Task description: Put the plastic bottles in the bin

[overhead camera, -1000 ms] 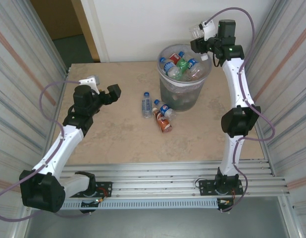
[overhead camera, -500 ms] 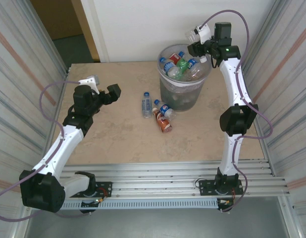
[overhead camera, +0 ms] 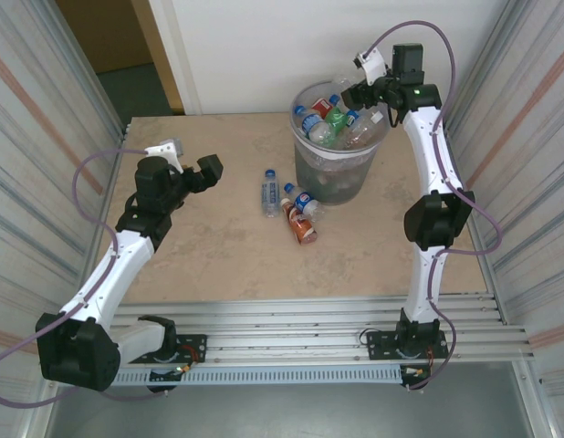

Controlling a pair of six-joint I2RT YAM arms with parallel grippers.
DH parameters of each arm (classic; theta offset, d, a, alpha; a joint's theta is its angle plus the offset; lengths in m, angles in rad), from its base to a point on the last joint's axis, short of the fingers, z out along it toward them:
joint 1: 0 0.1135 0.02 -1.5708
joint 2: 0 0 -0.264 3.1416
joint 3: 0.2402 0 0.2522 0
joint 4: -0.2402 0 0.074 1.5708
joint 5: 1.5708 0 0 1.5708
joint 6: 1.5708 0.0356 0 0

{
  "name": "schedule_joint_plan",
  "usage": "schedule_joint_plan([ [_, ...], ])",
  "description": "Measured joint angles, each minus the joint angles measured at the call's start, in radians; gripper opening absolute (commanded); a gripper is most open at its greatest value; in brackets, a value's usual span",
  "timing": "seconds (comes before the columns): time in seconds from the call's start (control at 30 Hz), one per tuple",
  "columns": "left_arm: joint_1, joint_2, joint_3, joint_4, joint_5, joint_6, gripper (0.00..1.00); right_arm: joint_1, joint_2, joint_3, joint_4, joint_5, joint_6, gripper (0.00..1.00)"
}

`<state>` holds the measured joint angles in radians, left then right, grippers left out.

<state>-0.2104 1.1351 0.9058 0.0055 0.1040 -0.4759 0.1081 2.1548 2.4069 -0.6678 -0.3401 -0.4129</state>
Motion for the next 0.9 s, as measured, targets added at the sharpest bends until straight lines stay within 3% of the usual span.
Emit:
schedule_joint_plan([
  [0.47, 0.0, 0.0, 0.003, -0.001, 0.0, 0.0, 0.99, 0.045, 0.0, -0.01, -0.006, -0.051, 0.006, 0.72],
  [0.9, 0.0, 0.0, 0.006, -0.003, 0.001, 0.0, 0.99, 0.053, 0.026, -0.01, 0.036, -0.039, 0.039, 0.55],
])
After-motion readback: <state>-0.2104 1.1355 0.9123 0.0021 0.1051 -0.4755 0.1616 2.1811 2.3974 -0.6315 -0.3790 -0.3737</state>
